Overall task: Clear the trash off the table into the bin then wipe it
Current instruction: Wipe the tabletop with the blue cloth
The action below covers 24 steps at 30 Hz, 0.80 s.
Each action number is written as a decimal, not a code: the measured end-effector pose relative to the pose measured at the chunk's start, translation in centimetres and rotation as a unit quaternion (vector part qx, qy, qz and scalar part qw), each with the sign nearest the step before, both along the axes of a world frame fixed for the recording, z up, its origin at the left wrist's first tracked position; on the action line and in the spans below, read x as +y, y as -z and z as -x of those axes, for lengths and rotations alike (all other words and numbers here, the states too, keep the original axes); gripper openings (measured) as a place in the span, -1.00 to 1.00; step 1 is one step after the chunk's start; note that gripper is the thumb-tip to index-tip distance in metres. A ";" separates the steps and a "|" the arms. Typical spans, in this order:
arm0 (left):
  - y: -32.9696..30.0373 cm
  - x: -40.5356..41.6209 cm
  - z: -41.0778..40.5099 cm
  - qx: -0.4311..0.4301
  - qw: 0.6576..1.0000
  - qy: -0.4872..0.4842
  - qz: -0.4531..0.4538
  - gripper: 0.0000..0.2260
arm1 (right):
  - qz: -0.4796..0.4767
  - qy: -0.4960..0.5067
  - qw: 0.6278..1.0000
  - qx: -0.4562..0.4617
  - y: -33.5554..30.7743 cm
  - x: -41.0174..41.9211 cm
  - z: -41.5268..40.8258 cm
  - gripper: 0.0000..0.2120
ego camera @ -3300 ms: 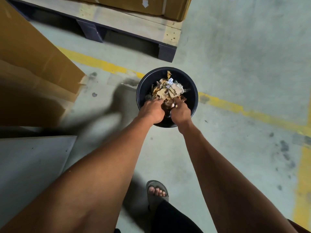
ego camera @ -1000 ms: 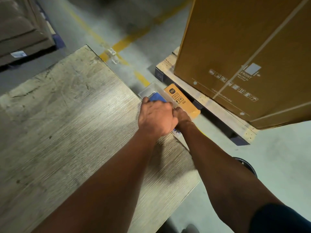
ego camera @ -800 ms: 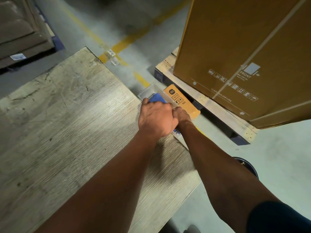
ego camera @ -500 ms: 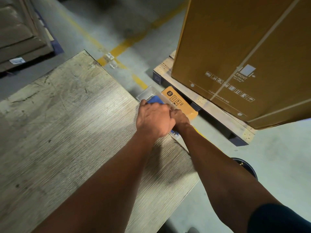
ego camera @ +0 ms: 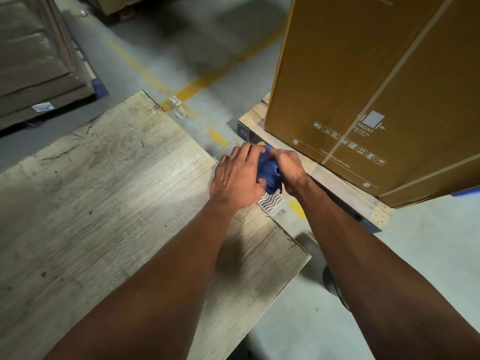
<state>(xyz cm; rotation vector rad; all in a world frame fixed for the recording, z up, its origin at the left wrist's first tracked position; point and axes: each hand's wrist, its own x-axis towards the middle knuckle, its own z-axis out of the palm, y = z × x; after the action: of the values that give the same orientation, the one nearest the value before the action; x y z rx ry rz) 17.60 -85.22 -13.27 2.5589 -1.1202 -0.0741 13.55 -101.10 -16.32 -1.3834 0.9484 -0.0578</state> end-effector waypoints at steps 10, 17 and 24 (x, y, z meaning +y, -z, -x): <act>0.1 1.1 2.0 0.070 0.992 0.024 0.105 -0.62 | -0.028 -0.012 0.999 -0.022 -2.1 -1.1 3.8 -0.48; -2.1 2.0 4.4 0.165 0.959 -0.018 0.229 -0.75 | -0.043 -0.122 0.991 -0.033 -6.8 0.8 6.1 -0.17; -7.9 4.2 2.6 0.255 0.886 -0.195 0.335 -0.74 | 0.105 -0.279 0.945 -0.137 -12.8 2.2 7.6 -0.60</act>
<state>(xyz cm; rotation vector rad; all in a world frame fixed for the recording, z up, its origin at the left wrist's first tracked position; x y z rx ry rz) 14.95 -81.07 -5.36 1.9112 -0.3267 -0.2063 5.91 -98.86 -3.52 -1.7462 0.3024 0.0774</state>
